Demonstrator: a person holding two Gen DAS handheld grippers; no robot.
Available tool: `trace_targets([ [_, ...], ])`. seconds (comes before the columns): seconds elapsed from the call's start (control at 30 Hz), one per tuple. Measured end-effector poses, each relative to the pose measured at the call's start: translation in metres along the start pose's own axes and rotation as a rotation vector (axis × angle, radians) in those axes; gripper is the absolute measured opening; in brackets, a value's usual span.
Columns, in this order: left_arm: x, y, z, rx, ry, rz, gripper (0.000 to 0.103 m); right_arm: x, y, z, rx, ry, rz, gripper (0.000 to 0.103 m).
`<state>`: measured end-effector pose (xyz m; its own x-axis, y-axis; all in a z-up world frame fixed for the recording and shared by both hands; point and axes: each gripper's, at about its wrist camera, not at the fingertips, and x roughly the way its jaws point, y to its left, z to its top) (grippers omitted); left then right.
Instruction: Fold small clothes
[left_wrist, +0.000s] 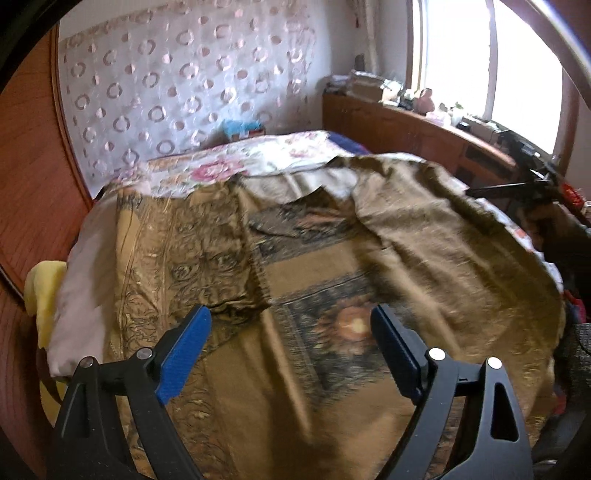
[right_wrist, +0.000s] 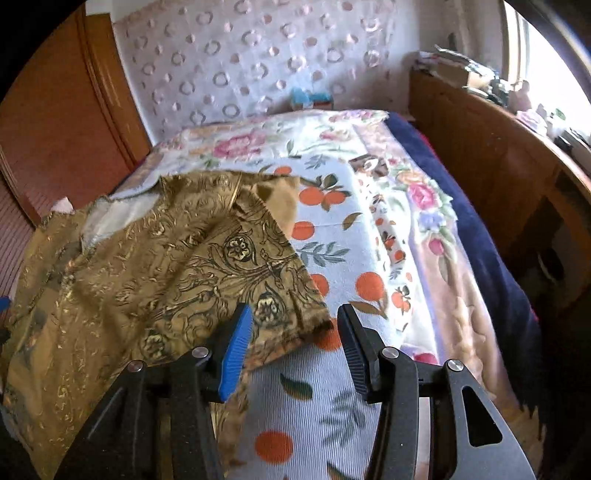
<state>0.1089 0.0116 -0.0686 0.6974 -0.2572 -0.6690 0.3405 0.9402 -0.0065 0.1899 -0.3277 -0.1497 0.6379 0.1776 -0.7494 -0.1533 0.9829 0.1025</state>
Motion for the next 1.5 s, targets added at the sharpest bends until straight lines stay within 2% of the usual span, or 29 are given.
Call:
trace_targets([
  [0.07,-0.007,-0.005,0.0,0.0,-0.021,-0.025,0.089,0.004,0.007,0.005,-0.031,0.004,-0.011,0.035],
  [0.1,-0.008,-0.008,0.0,0.0,-0.029,-0.046,0.089,0.006,0.01,0.008,-0.041,0.011,0.02,0.016],
  [0.13,-0.009,-0.01,-0.001,0.0,-0.03,-0.059,0.089,0.008,0.014,0.012,-0.046,0.023,0.062,0.006],
  [0.3,-0.007,-0.019,-0.004,0.009,-0.029,-0.064,0.089,-0.005,0.048,0.033,-0.091,-0.069,0.179,0.006],
  [0.5,-0.011,-0.019,-0.004,-0.008,-0.037,-0.047,0.089,-0.019,0.1,0.054,-0.143,-0.151,0.245,0.007],
  [0.57,-0.014,-0.017,-0.004,-0.012,-0.043,-0.037,0.089,-0.02,0.102,0.054,-0.15,-0.15,0.227,0.017],
  [0.63,-0.017,-0.012,-0.003,-0.02,-0.048,-0.028,0.089,-0.014,0.096,0.052,-0.137,-0.143,0.237,0.048],
  [0.7,-0.017,-0.006,-0.001,-0.024,-0.051,-0.025,0.089,-0.003,0.087,0.05,-0.117,-0.111,0.298,0.065],
  [0.73,-0.017,-0.004,0.0,-0.024,-0.051,-0.017,0.089,0.004,0.082,0.049,-0.109,-0.098,0.273,0.067],
  [0.8,-0.017,0.001,0.001,-0.03,-0.054,-0.004,0.089,0.001,0.064,0.051,-0.106,-0.091,0.204,0.068],
  [0.83,-0.017,0.004,0.002,-0.034,-0.055,-0.001,0.089,0.002,0.06,0.053,-0.107,-0.088,0.202,0.067],
  [0.97,-0.013,0.021,0.009,-0.041,-0.05,0.022,0.089,0.019,0.051,0.052,-0.102,-0.049,0.074,0.067],
  [1.2,0.007,0.062,0.029,-0.066,-0.028,0.075,0.087,0.061,0.054,0.064,-0.121,0.027,0.009,0.067],
  [1.4,0.027,0.111,0.045,-0.143,-0.011,0.109,0.067,0.065,0.043,0.075,-0.12,0.041,0.003,0.067],
  [1.5,0.041,0.134,0.052,-0.174,0.011,0.131,0.064,0.066,0.043,0.078,-0.143,0.03,0.007,0.067],
])
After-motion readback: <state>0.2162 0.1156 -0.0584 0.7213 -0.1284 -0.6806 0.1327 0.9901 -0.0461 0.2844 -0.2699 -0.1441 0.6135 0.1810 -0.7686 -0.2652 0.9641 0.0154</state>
